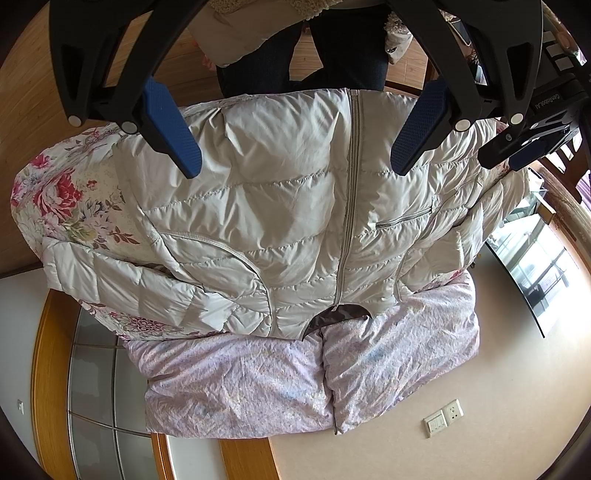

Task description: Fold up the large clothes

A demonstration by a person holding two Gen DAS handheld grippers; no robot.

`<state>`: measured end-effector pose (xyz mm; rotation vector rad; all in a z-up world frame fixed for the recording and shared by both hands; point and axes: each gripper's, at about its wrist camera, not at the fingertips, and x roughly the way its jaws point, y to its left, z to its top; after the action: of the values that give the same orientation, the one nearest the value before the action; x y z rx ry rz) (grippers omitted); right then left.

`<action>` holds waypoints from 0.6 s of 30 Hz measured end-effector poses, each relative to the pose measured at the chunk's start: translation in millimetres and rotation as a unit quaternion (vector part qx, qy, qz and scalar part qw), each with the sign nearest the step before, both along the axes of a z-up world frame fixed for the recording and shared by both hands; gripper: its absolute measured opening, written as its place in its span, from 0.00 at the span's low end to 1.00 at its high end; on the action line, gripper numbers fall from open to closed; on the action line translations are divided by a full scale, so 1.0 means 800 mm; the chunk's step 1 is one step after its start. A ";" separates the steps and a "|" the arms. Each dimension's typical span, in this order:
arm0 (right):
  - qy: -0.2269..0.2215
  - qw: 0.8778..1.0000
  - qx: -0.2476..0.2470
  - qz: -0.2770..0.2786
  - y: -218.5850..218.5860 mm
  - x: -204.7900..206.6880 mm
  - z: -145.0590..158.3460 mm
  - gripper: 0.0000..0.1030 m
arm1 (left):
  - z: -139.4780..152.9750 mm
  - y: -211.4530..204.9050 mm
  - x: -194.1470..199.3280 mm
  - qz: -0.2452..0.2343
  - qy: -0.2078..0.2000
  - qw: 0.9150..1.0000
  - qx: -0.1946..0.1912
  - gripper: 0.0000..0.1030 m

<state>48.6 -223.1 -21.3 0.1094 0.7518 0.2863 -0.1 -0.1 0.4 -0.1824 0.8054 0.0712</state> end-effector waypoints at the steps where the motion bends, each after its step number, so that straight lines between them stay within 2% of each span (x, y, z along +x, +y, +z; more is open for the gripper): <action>1: 0.000 1.000 0.000 0.000 0.000 0.000 0.000 0.99 | 0.000 0.000 0.000 0.000 0.000 1.000 0.000 0.98; 18: 0.001 1.000 0.000 0.000 0.001 -0.002 0.003 0.99 | 0.000 0.000 0.001 0.001 0.001 1.000 -0.001 0.98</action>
<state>47.1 -222.4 -19.1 0.1099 0.7531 0.2867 0.4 0.2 0.1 -0.1850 0.8073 0.0717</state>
